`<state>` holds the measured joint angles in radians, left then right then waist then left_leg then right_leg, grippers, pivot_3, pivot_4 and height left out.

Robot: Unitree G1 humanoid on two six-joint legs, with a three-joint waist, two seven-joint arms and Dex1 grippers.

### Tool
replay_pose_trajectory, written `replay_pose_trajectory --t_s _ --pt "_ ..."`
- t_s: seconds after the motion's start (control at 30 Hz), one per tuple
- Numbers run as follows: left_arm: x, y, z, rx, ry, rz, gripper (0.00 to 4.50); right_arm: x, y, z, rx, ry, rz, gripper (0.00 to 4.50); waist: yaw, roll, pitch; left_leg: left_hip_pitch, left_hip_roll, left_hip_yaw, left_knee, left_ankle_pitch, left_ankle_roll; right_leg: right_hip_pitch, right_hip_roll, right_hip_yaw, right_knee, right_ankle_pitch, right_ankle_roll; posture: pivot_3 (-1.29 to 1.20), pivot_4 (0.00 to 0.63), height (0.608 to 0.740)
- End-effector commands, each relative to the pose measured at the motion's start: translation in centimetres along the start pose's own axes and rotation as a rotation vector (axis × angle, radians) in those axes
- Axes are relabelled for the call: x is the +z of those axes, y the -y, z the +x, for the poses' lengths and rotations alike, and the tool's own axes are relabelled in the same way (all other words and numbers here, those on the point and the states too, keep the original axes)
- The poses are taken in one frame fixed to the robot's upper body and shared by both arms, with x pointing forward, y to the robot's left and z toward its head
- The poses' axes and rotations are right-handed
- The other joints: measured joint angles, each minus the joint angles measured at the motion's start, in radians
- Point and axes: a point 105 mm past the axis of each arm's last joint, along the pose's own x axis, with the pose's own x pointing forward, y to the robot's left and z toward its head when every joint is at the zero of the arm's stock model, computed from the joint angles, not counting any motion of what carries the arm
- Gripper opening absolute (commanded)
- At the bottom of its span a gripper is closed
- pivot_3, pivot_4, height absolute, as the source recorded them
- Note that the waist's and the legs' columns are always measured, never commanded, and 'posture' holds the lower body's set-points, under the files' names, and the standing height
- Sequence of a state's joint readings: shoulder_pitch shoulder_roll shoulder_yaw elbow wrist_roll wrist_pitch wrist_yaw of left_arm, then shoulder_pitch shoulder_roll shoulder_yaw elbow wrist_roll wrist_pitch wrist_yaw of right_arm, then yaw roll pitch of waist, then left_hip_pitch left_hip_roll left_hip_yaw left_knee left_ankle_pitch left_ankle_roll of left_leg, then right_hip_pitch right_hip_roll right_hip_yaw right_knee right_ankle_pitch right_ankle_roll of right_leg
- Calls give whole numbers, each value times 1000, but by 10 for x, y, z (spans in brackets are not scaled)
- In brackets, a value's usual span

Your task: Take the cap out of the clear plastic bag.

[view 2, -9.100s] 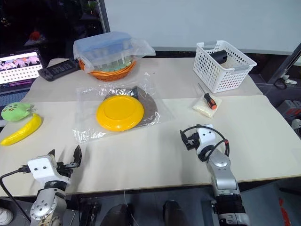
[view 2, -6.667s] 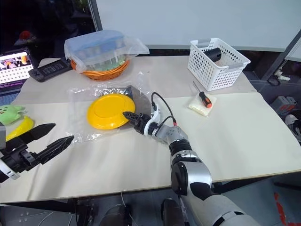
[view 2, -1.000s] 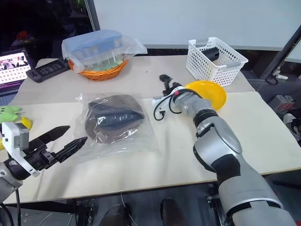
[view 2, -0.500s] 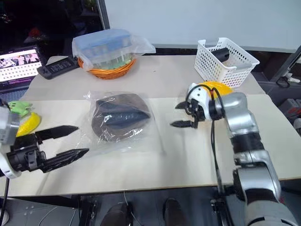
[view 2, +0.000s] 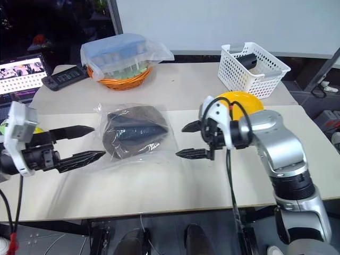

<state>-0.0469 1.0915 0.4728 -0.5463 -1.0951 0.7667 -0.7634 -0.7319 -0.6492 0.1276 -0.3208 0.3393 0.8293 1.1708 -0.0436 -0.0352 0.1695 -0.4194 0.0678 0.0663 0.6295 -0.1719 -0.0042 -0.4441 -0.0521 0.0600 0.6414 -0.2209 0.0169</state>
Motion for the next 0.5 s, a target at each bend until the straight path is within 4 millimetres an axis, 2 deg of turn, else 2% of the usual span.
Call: replay_pose_trajectory --t_s 0.03,0.2,0.5 --pt "0 -5 6 -9 26 36 4500 17 1 9 -39 29 -42 4489 1 0 0 0 0 0 0 1 2 0 0 0 0 0 0 0 150 740" --pt "-6 -6 8 -17 33 26 4500 12 -10 20 -1 -2 -37 4489 3 0 0 -4 0 0 0 3 5 -1 0 0 0 1 0 0 150 740" --pt "-14 -3 11 -15 35 12 4500 -4 -16 18 29 -33 10 4489 3 -1 0 -5 0 -1 0 3 5 -4 0 0 0 3 5 0 150 740"
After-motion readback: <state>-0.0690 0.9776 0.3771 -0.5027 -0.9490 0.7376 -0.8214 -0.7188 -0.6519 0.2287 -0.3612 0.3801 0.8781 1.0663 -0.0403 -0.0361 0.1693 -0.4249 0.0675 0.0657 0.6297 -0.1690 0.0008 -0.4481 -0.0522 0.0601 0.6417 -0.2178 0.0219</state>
